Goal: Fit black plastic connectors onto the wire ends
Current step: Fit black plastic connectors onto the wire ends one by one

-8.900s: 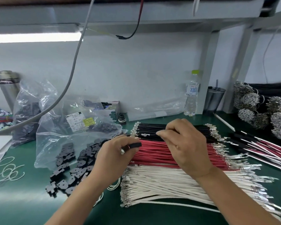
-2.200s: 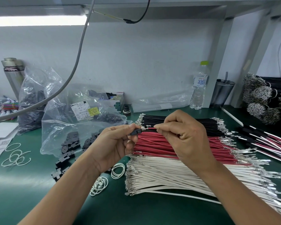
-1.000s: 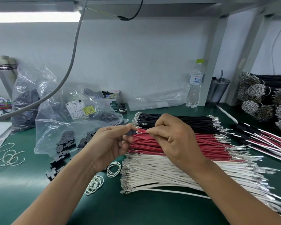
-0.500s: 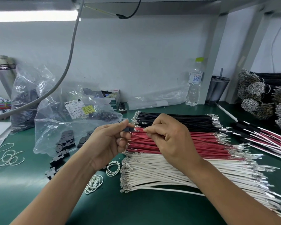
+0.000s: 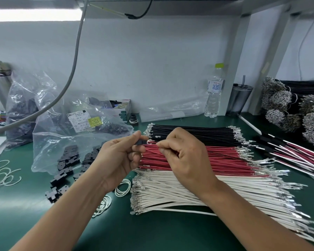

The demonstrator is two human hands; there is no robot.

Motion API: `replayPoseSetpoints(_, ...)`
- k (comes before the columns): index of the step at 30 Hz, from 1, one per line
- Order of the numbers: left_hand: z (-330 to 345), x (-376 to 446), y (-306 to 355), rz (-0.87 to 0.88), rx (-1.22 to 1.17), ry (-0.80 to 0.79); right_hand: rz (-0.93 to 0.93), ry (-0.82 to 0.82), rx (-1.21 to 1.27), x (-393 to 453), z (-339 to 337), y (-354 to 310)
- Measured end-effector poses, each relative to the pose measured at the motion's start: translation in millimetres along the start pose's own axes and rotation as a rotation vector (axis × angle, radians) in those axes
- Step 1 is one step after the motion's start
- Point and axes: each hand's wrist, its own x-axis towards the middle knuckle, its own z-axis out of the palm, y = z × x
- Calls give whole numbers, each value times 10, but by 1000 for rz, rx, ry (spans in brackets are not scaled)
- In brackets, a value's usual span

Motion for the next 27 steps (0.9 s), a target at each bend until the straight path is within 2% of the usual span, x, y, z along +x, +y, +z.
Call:
replayPoseSetpoints(3,-38,-3,16,-10,28,3,1,-62,10,11,9,9)
replayPoseSetpoints(7,37,-27,-33,4,158,-20,150,-76,148,52,-38,84)
replayPoseSetpoints(13,-1,-36,-5,329,598,34,191,-58,136,82,-79,117)
replayPoseSetpoints(15,-31,-27,-11,373,683,41,184,-76,117,79,-97,125)
replayPoseSetpoints(19,-44,-36,-17,350,719,-11,179,-129,93,91,-126,130)
replayPoseSetpoints(27,-30,-73,-43,363,638,-82,130,-158,118,66,-99,61)
